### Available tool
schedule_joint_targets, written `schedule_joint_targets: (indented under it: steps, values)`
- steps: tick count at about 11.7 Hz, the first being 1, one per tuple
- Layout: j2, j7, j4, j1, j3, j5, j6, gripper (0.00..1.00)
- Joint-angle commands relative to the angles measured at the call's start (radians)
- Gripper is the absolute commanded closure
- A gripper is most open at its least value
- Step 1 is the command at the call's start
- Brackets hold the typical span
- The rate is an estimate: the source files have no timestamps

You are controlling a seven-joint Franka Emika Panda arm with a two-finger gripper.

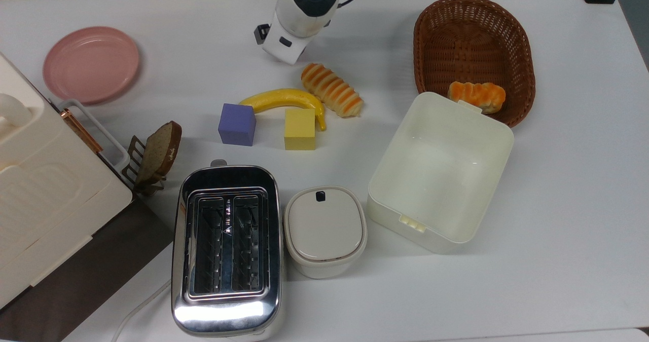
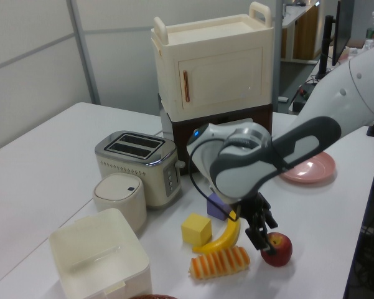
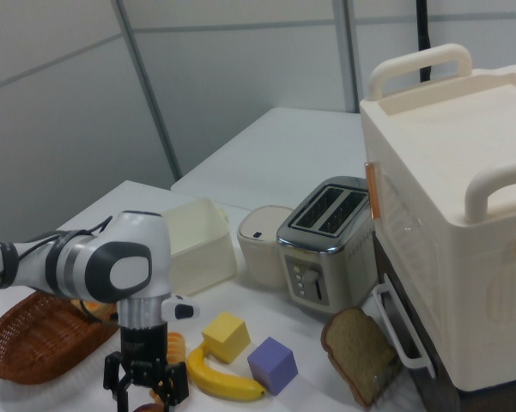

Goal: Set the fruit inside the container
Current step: 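Close the gripper on the red apple and lift it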

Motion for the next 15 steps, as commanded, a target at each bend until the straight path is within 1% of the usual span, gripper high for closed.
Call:
schedule_joint_targets:
  steps: [1,2,3,5,6,7,8,9,10,11,12,13,14,15]
  values:
    - [-0.017,-0.001,-0.071,0.023,-0.005,-0.022,0.085,0.00]
    - [-0.006,0.000,-0.071,0.028,-0.005,-0.022,0.087,0.14]
    - [-0.004,0.000,-0.071,0.028,-0.005,-0.022,0.093,0.45]
    - [-0.012,0.000,-0.063,0.026,-0.005,-0.022,0.082,0.82]
    - [-0.029,-0.006,-0.051,0.025,-0.006,-0.022,0.058,0.87]
    - [-0.038,-0.009,0.031,0.022,-0.012,-0.005,-0.024,0.87]
    - [-0.032,0.006,0.123,0.025,-0.014,0.029,-0.077,0.87]
    - [-0.024,0.028,0.227,0.028,-0.014,0.129,-0.103,0.87]
    - [-0.018,0.104,0.315,0.031,-0.014,0.188,-0.105,0.87]
    - [-0.011,0.184,0.396,0.052,-0.014,0.205,-0.093,0.87]
    - [0.029,0.256,0.486,0.074,-0.014,0.225,-0.059,0.87]
    - [0.072,0.357,0.562,0.077,-0.014,0.253,0.022,0.87]
    - [0.101,0.476,0.594,0.079,-0.011,0.253,0.109,0.87]
    - [0.120,0.578,0.601,0.083,-0.008,0.248,0.187,0.87]
